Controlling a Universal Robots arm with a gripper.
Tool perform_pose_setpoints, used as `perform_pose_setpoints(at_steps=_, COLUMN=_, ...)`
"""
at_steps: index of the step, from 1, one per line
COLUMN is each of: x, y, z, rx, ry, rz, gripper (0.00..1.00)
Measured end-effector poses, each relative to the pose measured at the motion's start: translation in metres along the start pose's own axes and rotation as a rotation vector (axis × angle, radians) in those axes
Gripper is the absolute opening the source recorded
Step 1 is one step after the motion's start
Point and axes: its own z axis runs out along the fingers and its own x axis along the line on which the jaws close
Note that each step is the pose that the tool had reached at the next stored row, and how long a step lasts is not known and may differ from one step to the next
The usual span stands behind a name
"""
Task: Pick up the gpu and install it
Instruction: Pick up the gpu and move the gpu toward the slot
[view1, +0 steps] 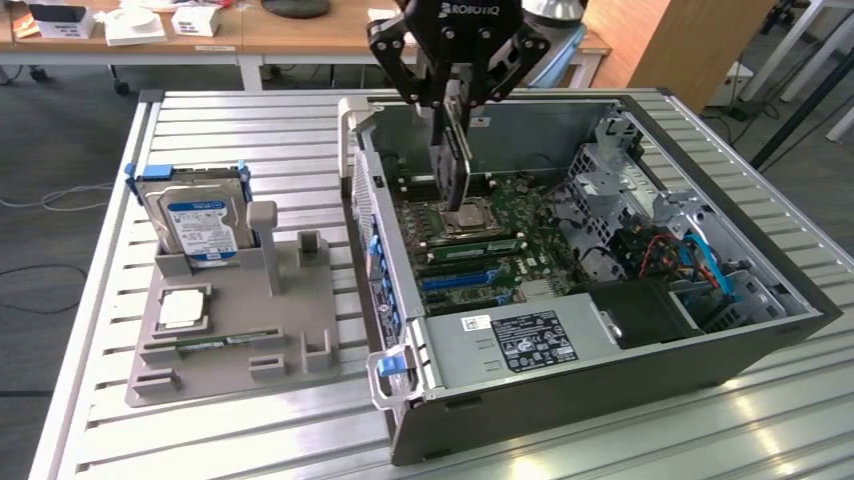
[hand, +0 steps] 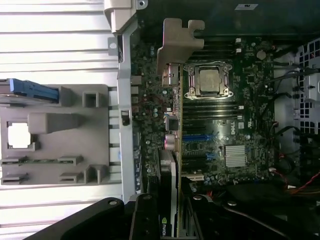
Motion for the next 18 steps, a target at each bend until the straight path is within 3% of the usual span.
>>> perform_pose_setpoints(at_steps=9, x=-0.034, y=0.0022, z=0.0017, rx=0.0000, ry=0.0000, rz=0.000, gripper=0.27)
perform_pose_setpoints(at_steps=18, x=-0.062, y=0.0039, z=0.0030, rx=0.0000, ry=0.0001, rz=0.000, gripper=0.27)
